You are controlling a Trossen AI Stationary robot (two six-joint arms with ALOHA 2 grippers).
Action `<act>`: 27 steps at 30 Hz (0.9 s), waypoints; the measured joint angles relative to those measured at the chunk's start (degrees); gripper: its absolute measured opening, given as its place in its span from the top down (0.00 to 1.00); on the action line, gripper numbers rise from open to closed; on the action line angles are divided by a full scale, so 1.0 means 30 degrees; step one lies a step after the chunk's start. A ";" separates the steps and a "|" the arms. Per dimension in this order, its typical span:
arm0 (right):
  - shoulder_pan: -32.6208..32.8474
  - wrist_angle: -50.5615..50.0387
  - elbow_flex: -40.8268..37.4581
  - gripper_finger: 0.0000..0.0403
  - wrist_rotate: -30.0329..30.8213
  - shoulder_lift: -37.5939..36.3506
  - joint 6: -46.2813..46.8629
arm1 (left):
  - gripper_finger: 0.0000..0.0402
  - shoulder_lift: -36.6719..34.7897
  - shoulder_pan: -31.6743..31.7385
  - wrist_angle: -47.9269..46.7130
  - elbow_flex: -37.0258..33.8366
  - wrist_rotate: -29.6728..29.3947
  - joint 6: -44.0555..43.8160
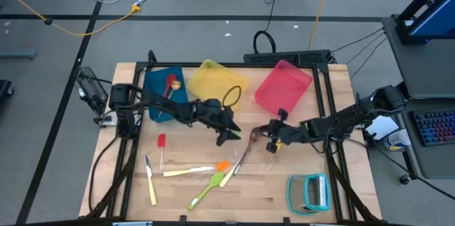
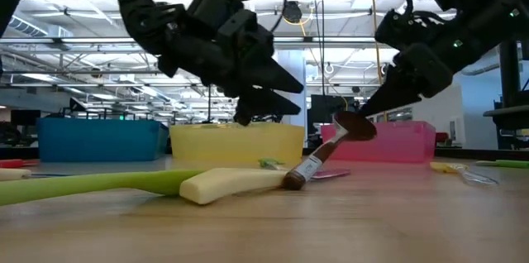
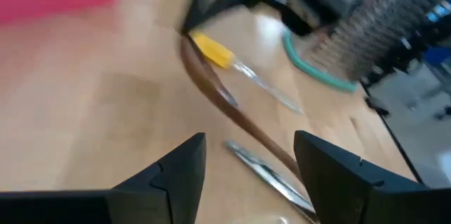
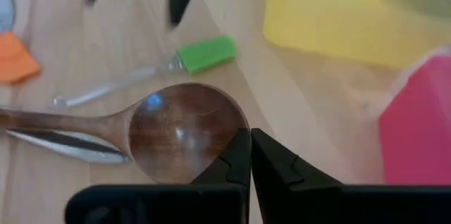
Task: Pick & Place Kitchen Items
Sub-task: Put the wooden serving spoon into the blue bin
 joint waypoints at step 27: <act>-0.0268 0.1526 0.0000 1.00 -0.0080 0.0000 -0.1452 | 0.57 0.5355 -0.0075 -0.1923 0.5407 0.4329 -0.0725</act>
